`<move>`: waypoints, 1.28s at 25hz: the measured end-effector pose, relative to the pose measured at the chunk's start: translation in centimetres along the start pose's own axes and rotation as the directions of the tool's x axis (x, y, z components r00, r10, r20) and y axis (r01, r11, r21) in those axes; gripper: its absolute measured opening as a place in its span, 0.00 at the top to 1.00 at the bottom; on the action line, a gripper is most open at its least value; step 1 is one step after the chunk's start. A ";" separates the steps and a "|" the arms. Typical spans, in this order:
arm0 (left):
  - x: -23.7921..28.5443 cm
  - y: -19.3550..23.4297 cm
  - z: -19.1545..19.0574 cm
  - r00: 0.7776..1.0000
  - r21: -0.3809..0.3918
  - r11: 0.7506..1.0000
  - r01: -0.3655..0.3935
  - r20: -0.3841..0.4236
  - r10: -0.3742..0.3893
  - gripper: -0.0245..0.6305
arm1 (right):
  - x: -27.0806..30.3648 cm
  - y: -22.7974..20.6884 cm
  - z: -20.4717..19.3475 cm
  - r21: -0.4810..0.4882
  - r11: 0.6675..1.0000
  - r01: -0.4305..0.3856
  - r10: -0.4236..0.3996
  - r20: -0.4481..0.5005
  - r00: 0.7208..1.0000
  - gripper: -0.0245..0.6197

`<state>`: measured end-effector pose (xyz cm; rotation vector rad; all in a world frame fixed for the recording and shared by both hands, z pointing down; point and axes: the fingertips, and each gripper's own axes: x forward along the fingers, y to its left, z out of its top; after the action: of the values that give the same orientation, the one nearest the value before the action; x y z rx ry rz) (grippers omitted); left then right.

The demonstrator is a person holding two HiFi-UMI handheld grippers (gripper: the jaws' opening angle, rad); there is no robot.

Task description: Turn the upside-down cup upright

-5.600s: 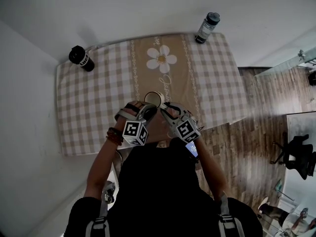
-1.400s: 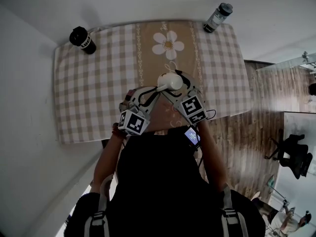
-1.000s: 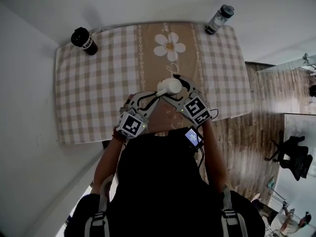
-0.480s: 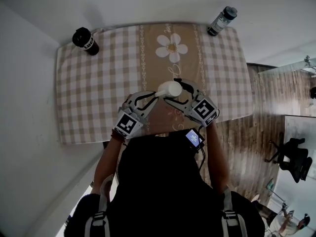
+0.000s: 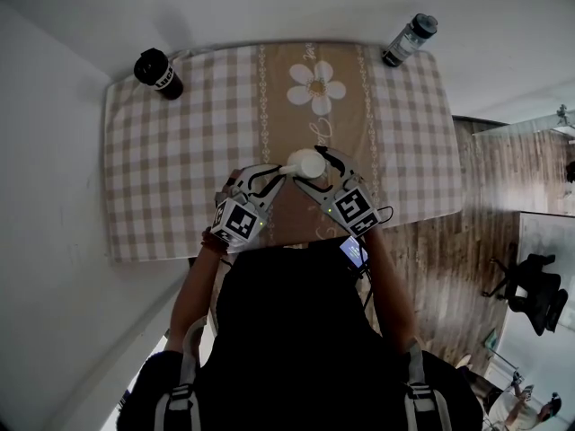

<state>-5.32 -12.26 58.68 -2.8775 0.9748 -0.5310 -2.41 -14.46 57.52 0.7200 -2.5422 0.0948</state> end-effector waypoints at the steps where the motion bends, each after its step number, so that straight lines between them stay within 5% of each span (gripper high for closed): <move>1: 0.1 0.1 -0.4 1.000 -0.007 1.000 -0.007 -0.008 0.006 0.86 | 0.2 0.0 -0.2 0.002 1.000 0.008 -0.008 -0.010 1.000 0.41; 10: 1.2 0.1 -3.6 0.995 -0.040 0.999 -0.005 -0.095 0.001 0.86 | 2.0 0.1 -2.8 0.040 0.999 0.031 -0.027 -0.098 0.995 0.41; 18: 1.8 -0.7 -4.5 0.990 0.027 1.000 -0.001 -0.140 0.005 0.85 | 2.2 0.4 -4.1 0.043 0.999 0.033 -0.027 -0.136 0.990 0.42; 32: 2.7 -0.9 -7.2 0.980 0.020 1.000 0.018 -0.199 -0.014 0.85 | 3.5 0.5 -6.0 0.041 0.998 0.048 -0.039 -0.184 0.982 0.41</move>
<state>-5.28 -12.73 66.44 -2.8574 0.9640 -0.8394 -2.56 -14.52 64.50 0.7479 -2.3544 0.1950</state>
